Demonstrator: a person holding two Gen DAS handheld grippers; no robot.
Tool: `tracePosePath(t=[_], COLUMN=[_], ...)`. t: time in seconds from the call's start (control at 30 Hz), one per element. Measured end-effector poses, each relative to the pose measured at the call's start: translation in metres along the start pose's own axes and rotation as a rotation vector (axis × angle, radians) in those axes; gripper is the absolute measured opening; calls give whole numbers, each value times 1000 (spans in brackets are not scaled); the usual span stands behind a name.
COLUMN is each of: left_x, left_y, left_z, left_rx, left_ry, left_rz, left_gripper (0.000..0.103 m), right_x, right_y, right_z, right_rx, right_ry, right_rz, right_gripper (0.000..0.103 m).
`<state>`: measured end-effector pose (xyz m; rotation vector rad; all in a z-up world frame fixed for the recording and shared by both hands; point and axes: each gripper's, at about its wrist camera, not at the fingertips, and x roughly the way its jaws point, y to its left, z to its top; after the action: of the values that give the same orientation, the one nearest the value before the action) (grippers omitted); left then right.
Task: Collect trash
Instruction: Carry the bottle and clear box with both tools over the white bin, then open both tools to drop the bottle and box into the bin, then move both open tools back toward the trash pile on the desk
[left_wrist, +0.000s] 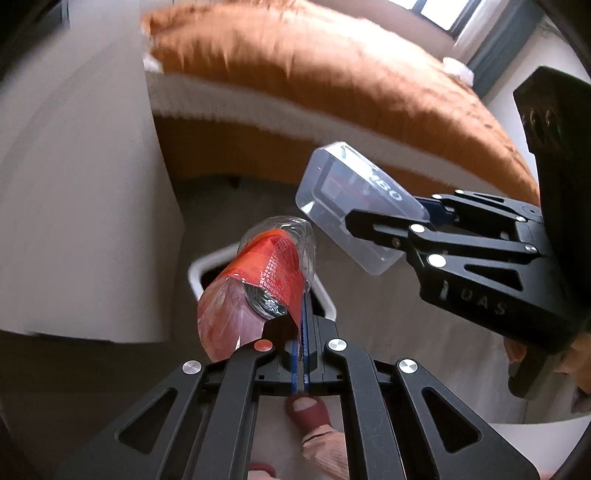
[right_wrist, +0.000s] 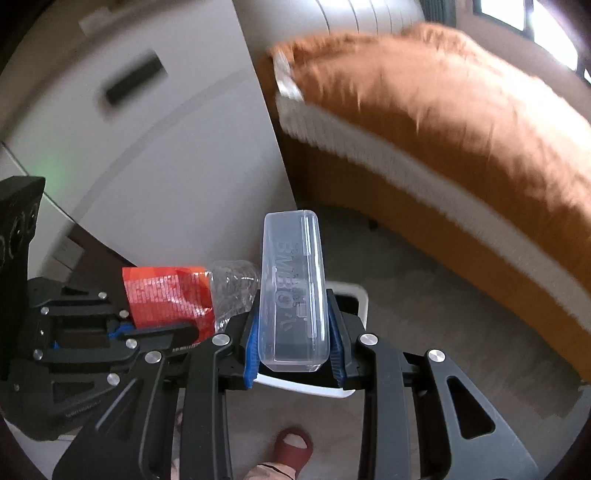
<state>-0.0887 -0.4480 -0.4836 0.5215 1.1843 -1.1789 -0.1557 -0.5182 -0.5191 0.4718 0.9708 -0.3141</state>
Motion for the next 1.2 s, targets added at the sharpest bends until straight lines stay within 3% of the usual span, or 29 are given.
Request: tracePosePath(t=[0.13, 0.33, 0.37, 0.4, 0.43, 0.5, 0.63, 0.8, 1.03, 1.2], left_x=[68, 127, 135, 141, 146, 150, 150, 120, 4, -75], left_y=[13, 24, 27, 31, 35, 40, 47, 39, 15, 2], left_z=[-18, -29, -29, -30, -30, -34, -31, -22, -2, 16], left_rx=[-9, 7, 7, 3, -9, -35, -89, -93, -70, -78], left_ry=[64, 114, 130, 143, 148, 117, 100, 79, -35, -123], left_rz=[-12, -10, -16, -17, -1, 20, 34, 84, 167, 201], left_gripper=[1, 3, 4, 26, 88, 99, 99, 99, 99, 99], right_x=[63, 116, 122, 130, 131, 139, 138, 104, 3, -77], right_y=[-15, -23, -24, -26, -28, -29, -31, -31, -21, 8], right_z=[-22, -35, -34, -34, -34, -34, -30, -13, 29, 61], right_rx=[-17, -43, -48, -57, -65, -88, -110, -138, -153, -170], right_ry=[59, 76, 84, 94, 83, 81, 92, 62, -45, -149], right_rz=[-6, 4, 20, 24, 15, 13, -5, -47, -67, -66], right_gripper=[32, 33, 43, 87, 99, 99, 99, 99, 99, 99])
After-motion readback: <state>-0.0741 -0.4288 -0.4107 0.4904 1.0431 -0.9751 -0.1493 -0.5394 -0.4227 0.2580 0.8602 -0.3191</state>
